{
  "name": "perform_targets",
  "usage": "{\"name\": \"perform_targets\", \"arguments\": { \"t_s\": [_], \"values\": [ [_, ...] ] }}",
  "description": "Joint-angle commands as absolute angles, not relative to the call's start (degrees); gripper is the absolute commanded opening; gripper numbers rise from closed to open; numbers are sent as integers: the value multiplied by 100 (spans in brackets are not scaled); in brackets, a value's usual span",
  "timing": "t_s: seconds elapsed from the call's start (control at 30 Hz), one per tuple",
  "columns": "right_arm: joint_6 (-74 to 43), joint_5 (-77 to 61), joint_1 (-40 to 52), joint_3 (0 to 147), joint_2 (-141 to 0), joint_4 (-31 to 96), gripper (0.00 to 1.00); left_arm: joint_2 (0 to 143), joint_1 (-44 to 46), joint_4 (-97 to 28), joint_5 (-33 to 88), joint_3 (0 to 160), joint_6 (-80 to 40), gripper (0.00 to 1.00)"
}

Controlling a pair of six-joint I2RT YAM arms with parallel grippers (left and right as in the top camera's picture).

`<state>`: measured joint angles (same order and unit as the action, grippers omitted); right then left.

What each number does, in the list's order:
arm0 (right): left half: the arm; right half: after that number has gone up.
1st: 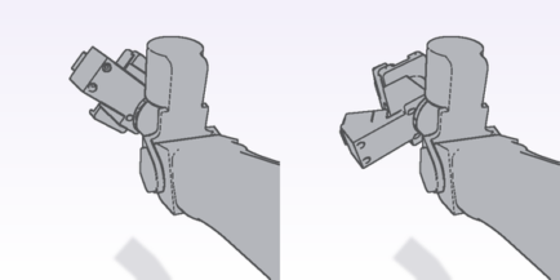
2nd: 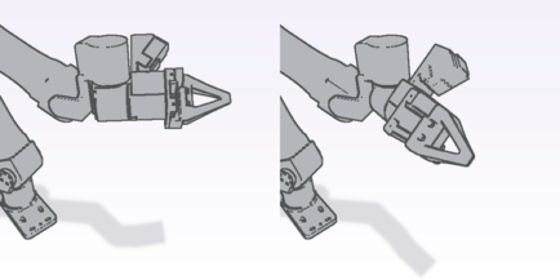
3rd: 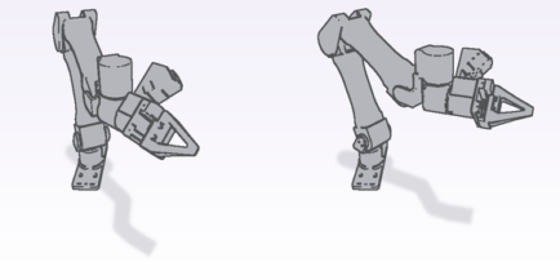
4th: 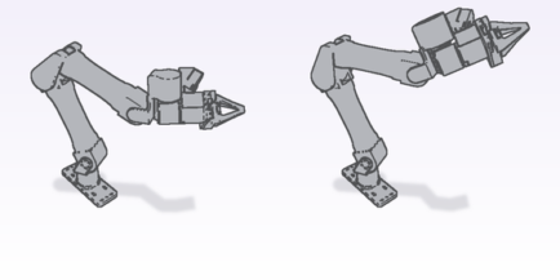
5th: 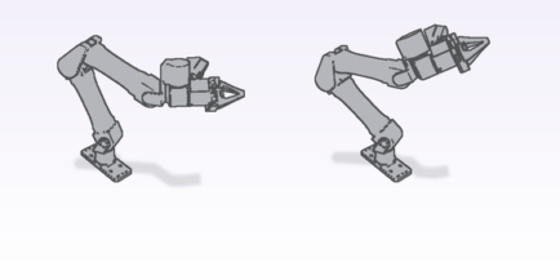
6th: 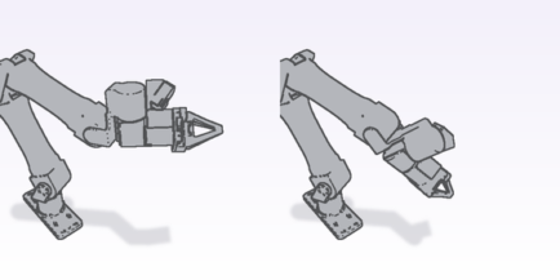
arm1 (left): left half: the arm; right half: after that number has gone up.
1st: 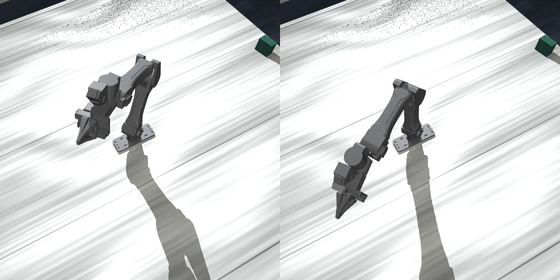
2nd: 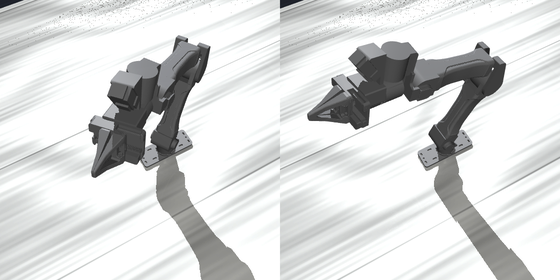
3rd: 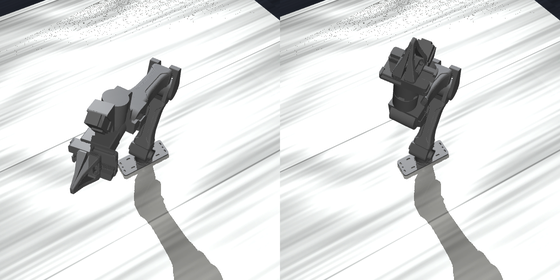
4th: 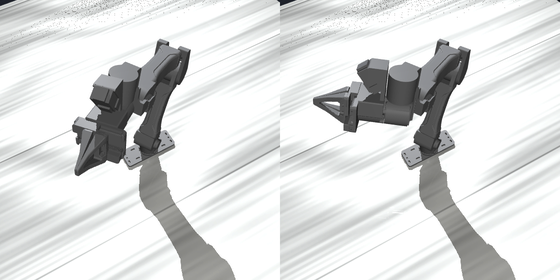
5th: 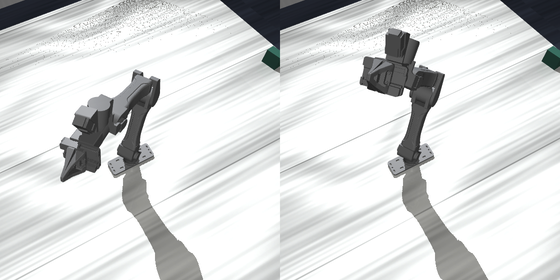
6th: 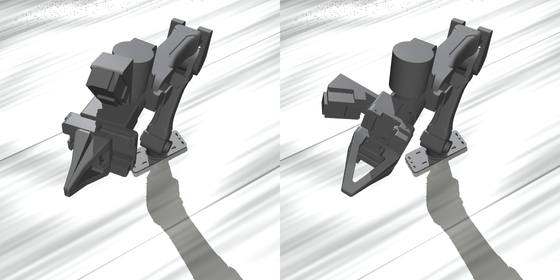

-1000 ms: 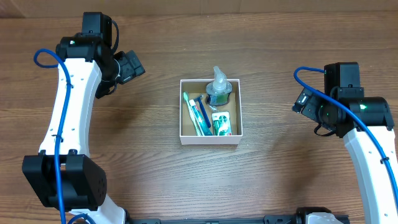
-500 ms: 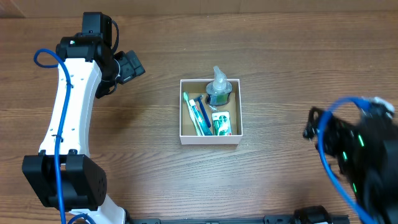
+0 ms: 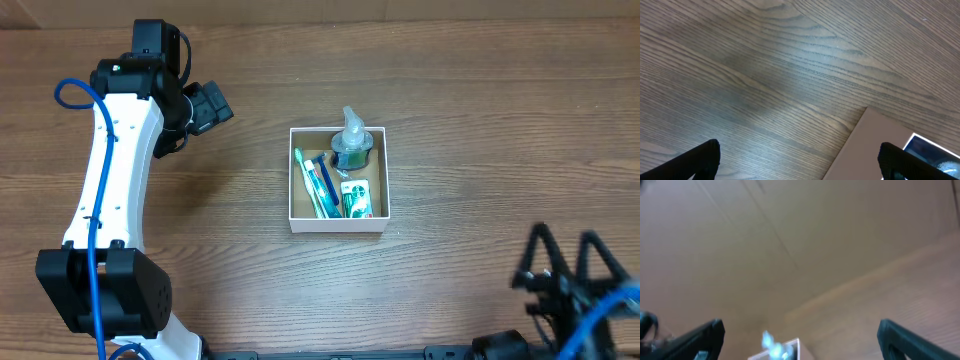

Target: Pack container

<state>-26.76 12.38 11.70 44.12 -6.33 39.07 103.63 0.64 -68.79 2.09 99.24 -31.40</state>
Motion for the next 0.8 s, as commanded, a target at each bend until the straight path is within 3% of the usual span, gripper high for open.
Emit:
{"name": "perform_targets", "arguments": {
  "t_s": [0.0, 0.17, 0.4, 0.77],
  "values": [
    [-2497, 895, 1107, 3146, -298, 2467, 100, 10405, 38, -6877, 191, 10025, -3085, 100],
    [-2202, 390, 751, 1649, -19, 775, 100, 10405, 38, -6877, 191, 10025, -3085, 100],
    [-1389, 375, 615, 943, -19, 565, 100, 10405, 38, -6877, 191, 10025, -3085, 100],
    [-1323, 296, 392, 99, -16, 565, 100, 10405, 38, -6877, 191, 10025, -3085, 100]
  ]
}}
